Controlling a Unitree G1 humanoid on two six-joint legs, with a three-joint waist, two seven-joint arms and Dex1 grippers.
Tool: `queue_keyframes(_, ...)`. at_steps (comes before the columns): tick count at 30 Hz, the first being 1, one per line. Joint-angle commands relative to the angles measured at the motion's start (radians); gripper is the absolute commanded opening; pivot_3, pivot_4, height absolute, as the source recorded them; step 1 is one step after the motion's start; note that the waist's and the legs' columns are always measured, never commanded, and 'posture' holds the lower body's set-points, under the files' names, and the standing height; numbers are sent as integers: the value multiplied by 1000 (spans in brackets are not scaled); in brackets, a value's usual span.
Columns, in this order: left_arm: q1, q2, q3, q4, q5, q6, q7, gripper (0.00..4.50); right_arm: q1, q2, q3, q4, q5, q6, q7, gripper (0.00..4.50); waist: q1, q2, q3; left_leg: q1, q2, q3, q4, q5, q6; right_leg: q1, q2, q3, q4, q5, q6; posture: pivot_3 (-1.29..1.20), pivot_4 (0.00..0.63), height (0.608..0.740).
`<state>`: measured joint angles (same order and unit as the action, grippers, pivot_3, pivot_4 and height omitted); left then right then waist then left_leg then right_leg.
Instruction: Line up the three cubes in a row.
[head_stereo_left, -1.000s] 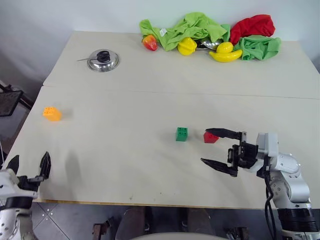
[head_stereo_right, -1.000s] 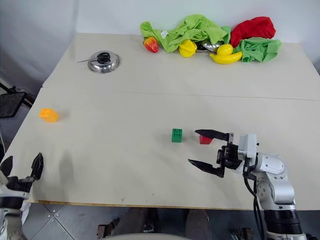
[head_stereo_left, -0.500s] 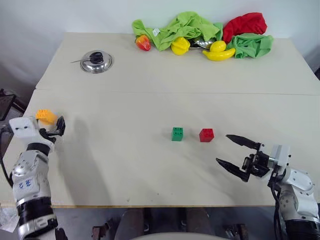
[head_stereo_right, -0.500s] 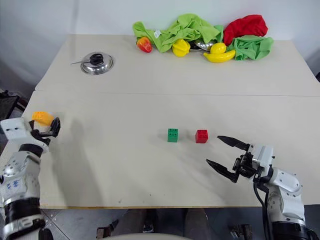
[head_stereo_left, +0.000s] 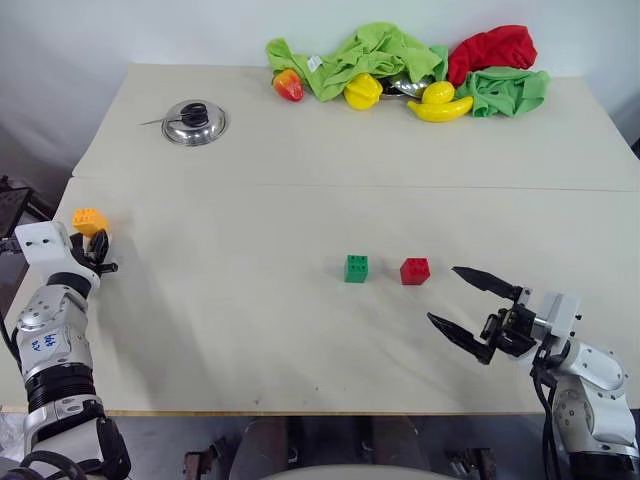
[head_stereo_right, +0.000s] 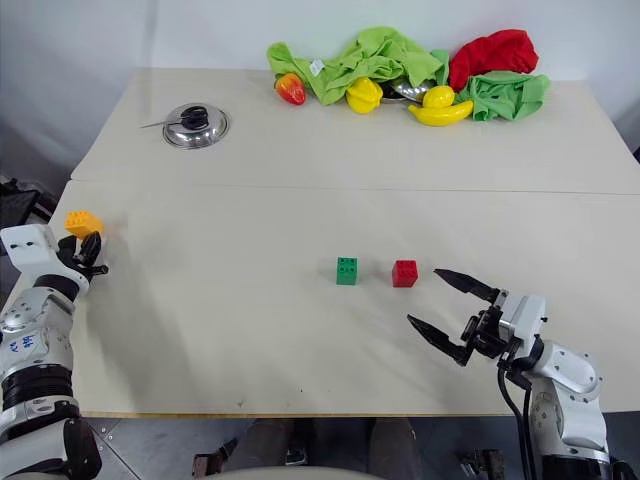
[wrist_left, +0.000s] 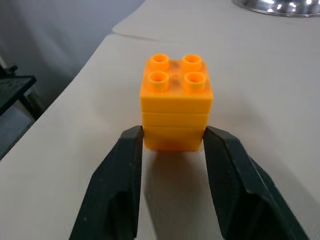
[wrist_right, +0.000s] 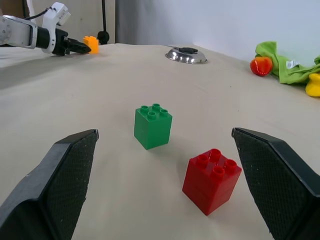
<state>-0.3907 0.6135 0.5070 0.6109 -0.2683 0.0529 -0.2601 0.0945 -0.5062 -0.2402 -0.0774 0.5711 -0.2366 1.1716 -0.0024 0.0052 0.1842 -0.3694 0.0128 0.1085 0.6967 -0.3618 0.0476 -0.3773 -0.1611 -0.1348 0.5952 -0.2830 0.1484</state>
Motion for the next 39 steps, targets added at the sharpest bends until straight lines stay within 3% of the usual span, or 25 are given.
queue_keyframes(1,-2,20,-13,-14,-11,-66,-79,1451,3,3,0,-32,4,-7,-13,4500,0,0,0,0,0,0,0,0,0,0,0,0,0,0,0,0,150,740)
queue_keyframes(11,52,-25,-49,-139,-30,-72,-116,1451,-1,-7,14,-39,5,-1,-31,4500,2,0,0,0,0,0,0,0,0,0,-1,0,0,0,0,0,150,740)
queue_keyframes(15,62,-20,-155,-317,-133,-142,-472,1451,30,-37,-16,-63,24,19,-27,4500,7,-1,0,-1,-1,-1,1,0,0,0,-1,-1,0,0,0,0,150,740)
queue_keyframes(19,60,74,-337,-365,-130,-185,-880,1451,94,-92,-72,-89,58,45,2,4500,2,0,0,-1,-1,0,0,0,0,0,-1,0,-1,0,0,0,150,740)
queue_keyframes(22,-37,98,-462,-284,-92,-206,-1068,1451,158,-126,-112,-105,83,66,33,4500,1,3,0,0,-1,2,-1,0,0,0,1,0,-1,0,0,0,150,740)
queue_keyframes(25,-196,54,-551,-102,-24,-280,-1172,1451,209,-141,-143,-126,93,82,40,4500,5,3,0,0,-1,3,1,0,0,0,4,1,-1,0,0,0,150,740)
queue_keyframes(32,-468,-88,-626,330,108,-472,-1224,1451,269,-114,-169,-220,98,97,-13,4500,2,2,1,-1,-1,4,1,0,0,-1,7,3,-2,0,0,0,150,740)
queue_keyframes(39,-555,-135,-632,513,171,-563,-1245,1451,303,-103,-191,-265,92,101,-57,4500,3,0,2,-2,0,5,1,0,0,-2,9,4,-3,0,0,0,150,740)
